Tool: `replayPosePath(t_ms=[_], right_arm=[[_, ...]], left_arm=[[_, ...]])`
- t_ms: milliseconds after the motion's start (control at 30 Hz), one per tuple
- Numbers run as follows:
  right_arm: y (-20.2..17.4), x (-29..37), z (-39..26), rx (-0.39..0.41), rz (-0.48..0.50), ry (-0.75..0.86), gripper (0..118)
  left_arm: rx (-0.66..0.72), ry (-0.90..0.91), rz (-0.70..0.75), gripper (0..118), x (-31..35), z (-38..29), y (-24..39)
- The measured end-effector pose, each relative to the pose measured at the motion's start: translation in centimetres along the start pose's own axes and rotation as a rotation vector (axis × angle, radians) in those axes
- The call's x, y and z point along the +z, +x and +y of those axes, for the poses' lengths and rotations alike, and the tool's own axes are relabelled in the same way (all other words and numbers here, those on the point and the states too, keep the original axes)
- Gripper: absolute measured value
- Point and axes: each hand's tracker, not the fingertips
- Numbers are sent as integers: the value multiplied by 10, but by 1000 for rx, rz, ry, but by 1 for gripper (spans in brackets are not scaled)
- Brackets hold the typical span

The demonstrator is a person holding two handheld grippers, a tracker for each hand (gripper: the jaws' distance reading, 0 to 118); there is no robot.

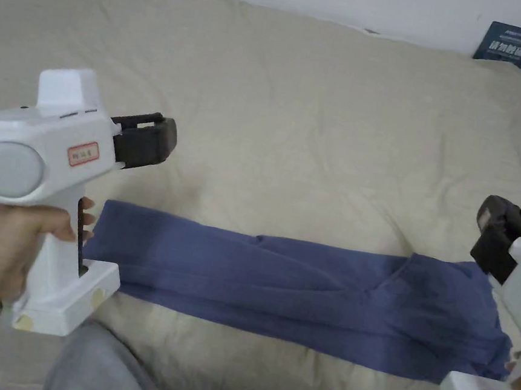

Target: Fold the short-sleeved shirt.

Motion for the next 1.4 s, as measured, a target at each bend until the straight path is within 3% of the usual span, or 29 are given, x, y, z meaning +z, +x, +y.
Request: replayPosePath(t_ms=[33,67,267,400,500,633,900,933,1000,1033,1067,1100,1133,1233,1400], right_arm=[[0,-2,0,-1,-2,-6,2],[0,-4,0,-2,-5,-13,2],[-5,-14,-5,-5,-32,-67,2],[-3,-25,-14,-21,-54,-114,2],[-5,-30,-18,-16,-75,-141,2],[-3,-33,-21,-14,-95,-162,2],[-4,-30,-20,-34,-104,-171,2],[-4,-30,-20,-34,-103,-171,2],[-5,-30,-19,-21,-102,-172,2],[-4,-30,-20,-16,-100,-172,2],[-4,-30,-20,-14,-97,-171,2],[-3,-30,-20,-17,-90,-170,2],[-4,-30,-20,-19,-86,-168,2],[-5,-27,-19,-21,-83,-160,2],[0,-22,-19,-40,-67,-152,2]], left_arm=[[42,-36,6,114,-6,1,-14],[84,-78,-14,118,-13,1,-31],[289,-340,-236,118,-48,-28,-123],[409,-427,-256,118,-67,-59,-156],[495,-473,-322,118,-78,-76,-168],[491,-524,-341,118,-92,-91,-167],[610,-498,-456,117,-100,-100,-163],[609,-497,-461,114,-100,-102,-160],[602,-496,-428,94,-101,-100,-158],[595,-496,-368,75,-102,-100,-156],[575,-511,-281,38,-104,-100,-152],[530,-524,-195,16,-106,-101,-149],[498,-528,-178,8,-106,-103,-145],[532,-498,-195,7,-99,-97,-138],[400,-468,-77,7,-72,-63,-99]])
